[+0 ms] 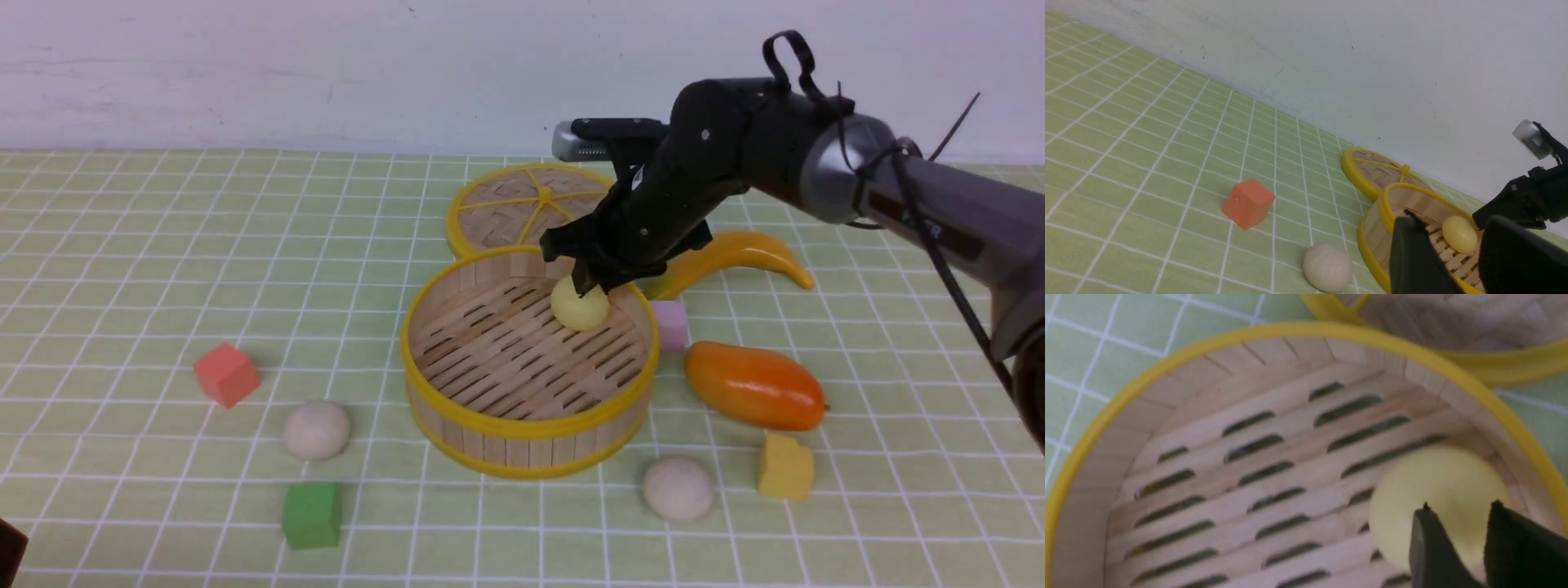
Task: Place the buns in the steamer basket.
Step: Use the right arm to put the steamed stuffed bun into the steamer, then use the right arm to grab a steamed stuffed bun
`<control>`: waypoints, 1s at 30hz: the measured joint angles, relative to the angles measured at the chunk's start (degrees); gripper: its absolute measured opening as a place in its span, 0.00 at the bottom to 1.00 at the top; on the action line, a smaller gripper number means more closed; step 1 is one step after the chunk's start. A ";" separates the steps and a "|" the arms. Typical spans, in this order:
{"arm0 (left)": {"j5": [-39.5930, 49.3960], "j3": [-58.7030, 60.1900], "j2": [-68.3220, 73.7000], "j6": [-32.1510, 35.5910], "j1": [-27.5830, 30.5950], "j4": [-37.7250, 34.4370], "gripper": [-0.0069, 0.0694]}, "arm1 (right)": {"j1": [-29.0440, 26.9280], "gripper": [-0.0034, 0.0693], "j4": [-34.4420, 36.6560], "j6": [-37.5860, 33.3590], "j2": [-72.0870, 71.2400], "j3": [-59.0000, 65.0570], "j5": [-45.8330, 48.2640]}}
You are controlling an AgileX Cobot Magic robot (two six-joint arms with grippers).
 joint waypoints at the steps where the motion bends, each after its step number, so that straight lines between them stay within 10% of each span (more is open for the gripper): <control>1: 0.00 0.00 0.00 0.00 0.00 0.00 0.40 | 0.00 0.41 -0.19 0.05 -1.09 0.00 1.58; 16: 0.00 0.00 0.00 0.00 0.00 -0.06 0.40 | 1.28 0.37 -9.15 -0.57 -20.07 0.27 21.59; 30: 0.00 0.00 0.00 0.00 0.00 -0.24 0.40 | 5.73 0.37 -8.82 -0.21 -28.21 33.53 10.83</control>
